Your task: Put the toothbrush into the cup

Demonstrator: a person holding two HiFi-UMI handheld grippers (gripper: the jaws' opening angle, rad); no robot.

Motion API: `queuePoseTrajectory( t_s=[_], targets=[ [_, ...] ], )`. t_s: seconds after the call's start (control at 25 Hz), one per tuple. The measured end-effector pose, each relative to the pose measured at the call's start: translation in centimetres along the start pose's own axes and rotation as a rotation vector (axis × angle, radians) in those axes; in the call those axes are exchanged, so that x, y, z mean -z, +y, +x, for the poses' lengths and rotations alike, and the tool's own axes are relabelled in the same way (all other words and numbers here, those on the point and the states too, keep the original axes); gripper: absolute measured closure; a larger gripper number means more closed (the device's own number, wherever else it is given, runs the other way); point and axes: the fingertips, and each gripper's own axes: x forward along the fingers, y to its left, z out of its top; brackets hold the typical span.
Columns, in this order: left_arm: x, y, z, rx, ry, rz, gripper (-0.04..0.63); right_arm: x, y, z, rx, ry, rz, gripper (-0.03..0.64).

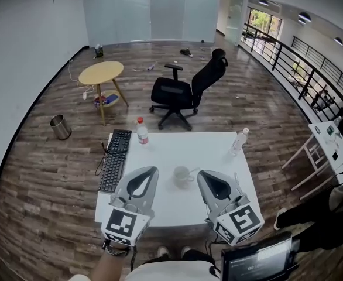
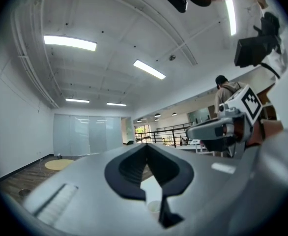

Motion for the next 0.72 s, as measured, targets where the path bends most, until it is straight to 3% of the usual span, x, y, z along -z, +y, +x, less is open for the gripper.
queuePoseTrajectory(
  t_s=[0.4, 0.72],
  targets=[
    [1.4, -1.4, -2.4, 0.002, 0.044, -0.017, 0.588, 0.0, 1.6, -1.9, -0.003, -0.006, 0.037, 0.614],
    [1.1, -5.4, -4.2, 0.011, 0.06, -0.013, 0.588, 0.0, 2.1, -5.7, -0.008, 0.009, 0.037, 0.614]
  ],
)
